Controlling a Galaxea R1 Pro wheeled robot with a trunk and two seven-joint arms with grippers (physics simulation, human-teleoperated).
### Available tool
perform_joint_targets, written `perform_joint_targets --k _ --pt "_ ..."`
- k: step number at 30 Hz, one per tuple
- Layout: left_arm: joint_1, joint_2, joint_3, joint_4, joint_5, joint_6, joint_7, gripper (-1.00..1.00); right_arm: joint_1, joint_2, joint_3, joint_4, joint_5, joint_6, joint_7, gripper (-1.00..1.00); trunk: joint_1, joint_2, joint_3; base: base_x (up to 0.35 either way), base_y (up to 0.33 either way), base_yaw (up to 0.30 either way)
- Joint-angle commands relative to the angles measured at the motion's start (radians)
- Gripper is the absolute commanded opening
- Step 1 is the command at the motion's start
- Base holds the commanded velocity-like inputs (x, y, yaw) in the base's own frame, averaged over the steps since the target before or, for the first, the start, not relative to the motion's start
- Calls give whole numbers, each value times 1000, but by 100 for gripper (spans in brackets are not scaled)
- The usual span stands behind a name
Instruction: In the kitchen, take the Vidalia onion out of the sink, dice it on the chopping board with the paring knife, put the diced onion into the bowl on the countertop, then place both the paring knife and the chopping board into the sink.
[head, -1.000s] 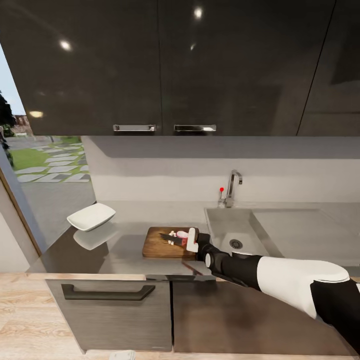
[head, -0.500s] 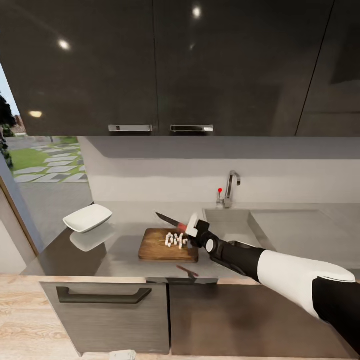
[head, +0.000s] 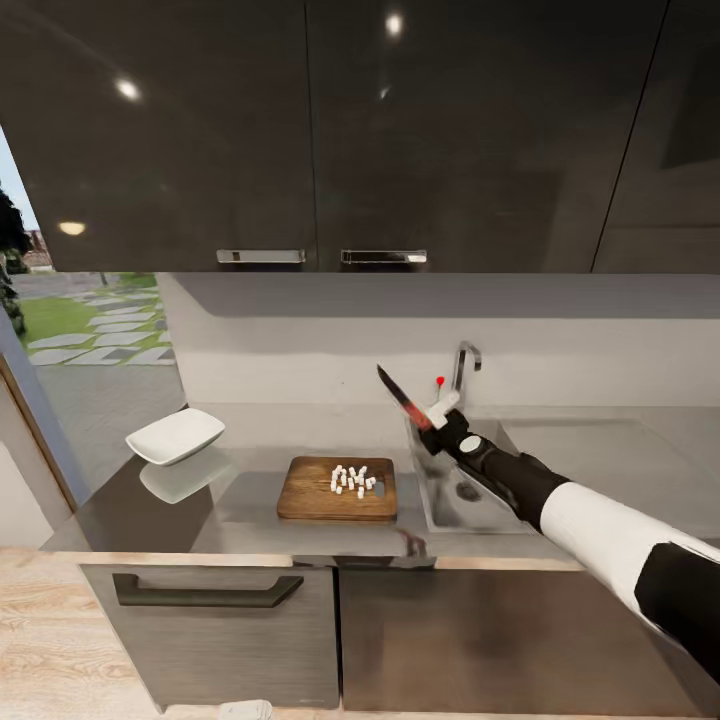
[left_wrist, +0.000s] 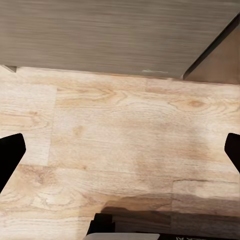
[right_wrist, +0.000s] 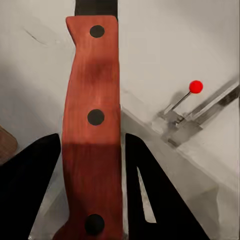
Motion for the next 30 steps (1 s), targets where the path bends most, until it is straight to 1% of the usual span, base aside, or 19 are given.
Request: perform_joint_targets --k 1,2,3,4,6,7,9,11,15,17,19,21,22,24,25,27,30 --pt "-2 -1 -4 5 8 -8 1 100 -2 -6 4 9 -47 2 -5 -100 0 -2 -2 0 0 0" --pt "-2 -1 -4 5 8 -7 0 100 -2 -10 0 36 -101 -11 -1 -100 0 -2 -2 0 0 0" --pt "-2 -1 -4 5 8 -6 -1 100 -2 -11 -2 71 -138 -33 1 -100 0 -2 -2 0 0 0" --pt "-2 -1 -4 5 8 -5 -1 100 -2 -12 -2 118 -162 -62 2 -100 0 -2 -2 0 0 0" --pt "-2 -1 -4 5 8 -4 -1 100 -2 -8 -3 212 -191 -133 4 -100 0 -2 -2 0 0 0" --pt "-2 -1 -4 5 8 -5 -1 100 -2 -6 -3 241 -206 -163 5 -100 0 -2 -2 0 0 0" --pt "-2 0 -4 4 8 -9 -2 100 -2 -5 -4 256 -228 -187 4 -100 0 -2 -2 0 0 0" --pt "-2 2 -4 4 8 -13 -2 100 -2 -4 -4 260 -238 -194 4 -100 0 -2 -2 0 0 0" --pt "-2 6 -4 3 8 -16 -1 100 -2 -2 -4 261 -241 -200 7 -100 0 -2 -2 0 0 0" --pt "-2 7 -4 3 8 -19 2 100 -2 6 -4 258 -241 -200 7 -100 0 -2 -2 0 0 0" --pt "-2 7 -4 3 8 -20 3 100 -2 22 -4 259 -242 -200 8 -100 0 -2 -2 0 0 0" --pt "-2 7 -4 3 8 -21 4 100 -2 28 -4 259 -245 -200 9 -100 0 -2 -2 0 0 0" --pt "-2 7 -4 2 8 -21 4 100 -2 29 -4 259 -253 -200 9 -100 0 -2 -2 0 0 0" --pt "-2 12 -4 2 8 -22 5 100 -2 29 -4 259 -287 -200 10 -100 0 -2 -2 0 0 0" --pt "-2 15 -4 2 8 -29 5 100 -2 30 -4 259 -312 -201 14 -100 0 -2 -2 0 0 0" --pt "-2 16 -4 2 8 -52 5 100 -2 30 -4 259 -328 -202 30 -100 0 -2 -2 0 0 0" --pt "-2 16 -4 2 8 -60 5 100 -2 29 -4 261 -332 -202 42 -100 0 -2 -2 0 0 0"
